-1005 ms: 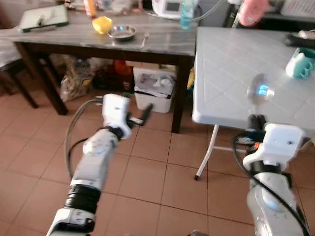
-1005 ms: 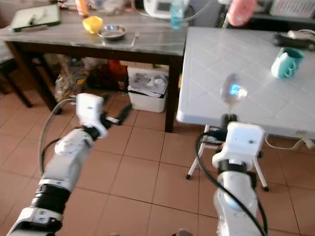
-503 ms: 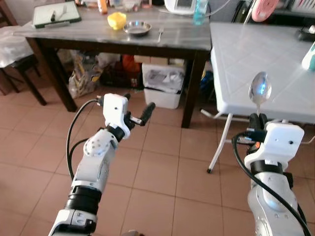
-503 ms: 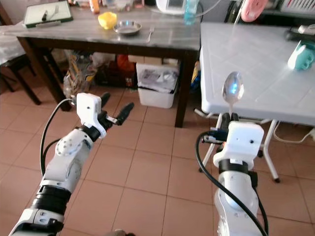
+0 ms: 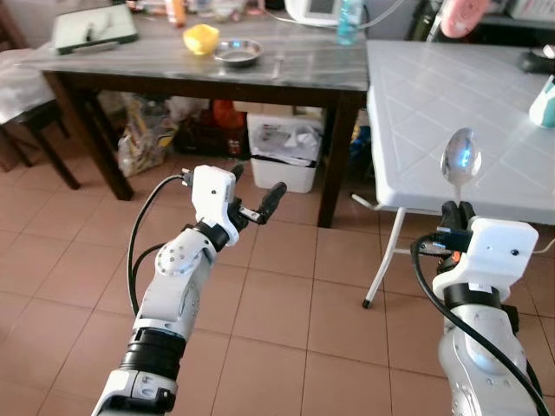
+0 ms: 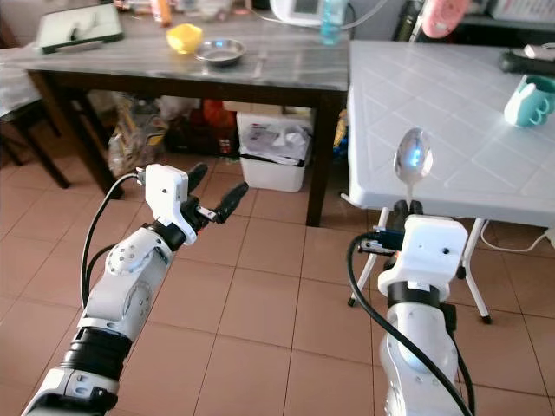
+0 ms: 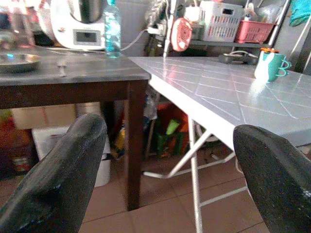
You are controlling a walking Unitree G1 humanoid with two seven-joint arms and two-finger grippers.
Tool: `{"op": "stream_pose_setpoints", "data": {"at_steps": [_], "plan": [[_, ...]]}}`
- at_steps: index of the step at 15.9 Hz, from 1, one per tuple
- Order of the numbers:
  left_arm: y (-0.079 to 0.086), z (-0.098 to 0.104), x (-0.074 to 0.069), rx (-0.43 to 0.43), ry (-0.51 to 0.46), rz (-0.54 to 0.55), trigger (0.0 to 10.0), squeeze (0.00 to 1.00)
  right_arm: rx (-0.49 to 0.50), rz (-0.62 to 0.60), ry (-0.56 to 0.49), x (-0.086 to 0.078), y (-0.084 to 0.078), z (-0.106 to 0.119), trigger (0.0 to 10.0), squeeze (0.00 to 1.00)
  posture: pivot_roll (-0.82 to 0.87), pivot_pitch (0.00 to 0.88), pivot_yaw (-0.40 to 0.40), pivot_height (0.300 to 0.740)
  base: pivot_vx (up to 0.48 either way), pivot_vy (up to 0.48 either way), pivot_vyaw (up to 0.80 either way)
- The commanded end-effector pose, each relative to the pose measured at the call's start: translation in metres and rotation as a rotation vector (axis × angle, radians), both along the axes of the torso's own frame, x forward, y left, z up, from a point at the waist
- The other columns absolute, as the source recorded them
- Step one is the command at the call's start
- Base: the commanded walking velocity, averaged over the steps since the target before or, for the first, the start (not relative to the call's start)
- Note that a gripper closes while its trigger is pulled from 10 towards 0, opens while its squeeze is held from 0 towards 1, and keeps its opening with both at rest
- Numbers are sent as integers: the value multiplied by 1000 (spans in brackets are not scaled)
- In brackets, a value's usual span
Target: Setting the table
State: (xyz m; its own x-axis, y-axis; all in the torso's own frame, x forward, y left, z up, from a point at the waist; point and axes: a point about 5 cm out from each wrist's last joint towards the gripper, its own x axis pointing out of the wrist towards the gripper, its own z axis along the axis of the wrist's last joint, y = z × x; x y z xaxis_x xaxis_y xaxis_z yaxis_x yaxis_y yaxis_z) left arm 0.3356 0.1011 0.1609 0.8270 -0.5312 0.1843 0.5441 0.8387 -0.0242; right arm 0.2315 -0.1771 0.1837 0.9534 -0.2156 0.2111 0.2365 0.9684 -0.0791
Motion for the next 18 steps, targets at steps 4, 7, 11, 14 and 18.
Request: {"op": "stream_pose_setpoints", "data": {"at_steps": [4,7,11,14,18], "plan": [[-1,3,0,10,-9,-16,10000,0,-4,-12,-20,-1,-2,4,10000,0,29,116,28,740,480,0,0],[-2,2,-1,11,-6,-22,10000,0,-7,-9,-19,0,-2,4,10000,0,25,112,28,740,480,0,0],[-3,1,0,13,-5,-24,10000,0,-12,-5,-18,1,-1,3,10000,0,25,108,24,740,480,0,0],[-3,0,0,18,-5,-22,10000,0,-13,-4,-19,1,-1,3,10000,0,31,103,23,740,480,0,0],[-1,-2,1,32,14,-2,10000,0,-11,0,-19,2,0,3,10000,0,35,103,27,740,215,0,0]]}}
